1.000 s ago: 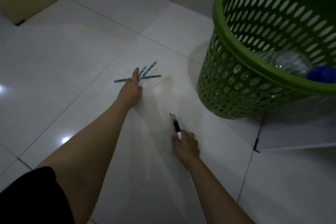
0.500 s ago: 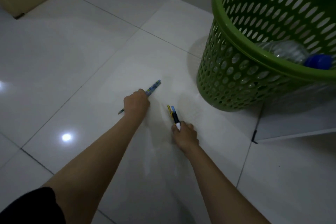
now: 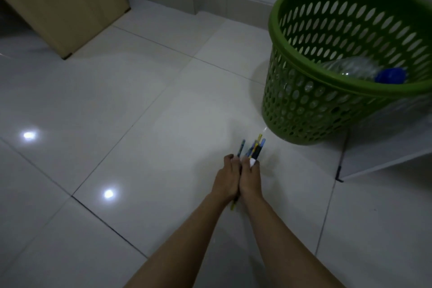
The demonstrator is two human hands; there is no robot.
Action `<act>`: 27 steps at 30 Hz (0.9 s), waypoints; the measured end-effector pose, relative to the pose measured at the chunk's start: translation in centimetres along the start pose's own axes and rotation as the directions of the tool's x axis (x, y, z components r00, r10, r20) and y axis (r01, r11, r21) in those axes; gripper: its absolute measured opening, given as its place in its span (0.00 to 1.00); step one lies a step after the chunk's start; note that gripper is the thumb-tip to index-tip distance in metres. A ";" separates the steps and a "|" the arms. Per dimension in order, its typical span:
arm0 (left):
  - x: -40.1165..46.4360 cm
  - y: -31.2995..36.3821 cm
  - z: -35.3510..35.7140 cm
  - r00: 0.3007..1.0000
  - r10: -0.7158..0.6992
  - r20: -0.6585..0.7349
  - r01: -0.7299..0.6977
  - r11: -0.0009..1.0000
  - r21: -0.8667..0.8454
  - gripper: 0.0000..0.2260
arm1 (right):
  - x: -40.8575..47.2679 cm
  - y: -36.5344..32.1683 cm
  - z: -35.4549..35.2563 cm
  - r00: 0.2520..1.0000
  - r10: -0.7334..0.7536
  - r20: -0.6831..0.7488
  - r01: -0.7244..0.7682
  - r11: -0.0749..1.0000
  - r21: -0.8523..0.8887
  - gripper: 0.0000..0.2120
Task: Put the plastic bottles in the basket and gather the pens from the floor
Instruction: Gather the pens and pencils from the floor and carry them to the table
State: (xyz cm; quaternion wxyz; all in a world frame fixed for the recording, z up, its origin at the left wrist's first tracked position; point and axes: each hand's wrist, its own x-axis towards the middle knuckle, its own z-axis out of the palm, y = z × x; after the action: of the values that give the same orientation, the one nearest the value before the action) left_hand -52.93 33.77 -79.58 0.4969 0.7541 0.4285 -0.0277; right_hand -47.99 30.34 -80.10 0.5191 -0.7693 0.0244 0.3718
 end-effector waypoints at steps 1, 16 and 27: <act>-0.1 0.1 0.1 0.999 -0.044 0.007 0.045 0.996 -0.082 0.24 | -0.1 -0.1 -0.1 1.000 -0.002 -0.003 0.002 0.999 0.054 0.17; -3.6 2.5 -3.5 0.876 -0.470 0.106 0.340 0.446 -0.828 0.32 | -5.9 -8.0 0.9 0.938 -0.320 -0.134 0.333 0.938 0.095 0.06; -8.1 10.2 -11.2 0.905 -0.390 0.169 0.207 0.057 -0.977 0.23 | -12.8 -13.6 2.6 0.929 -0.369 0.033 0.370 0.928 -0.044 0.11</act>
State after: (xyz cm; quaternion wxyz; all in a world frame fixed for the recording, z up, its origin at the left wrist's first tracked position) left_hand -55.50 36.01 -62.69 0.8179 0.1339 0.5184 0.2108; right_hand -52.89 34.33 -62.31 0.5610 -0.7680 -0.1364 0.2773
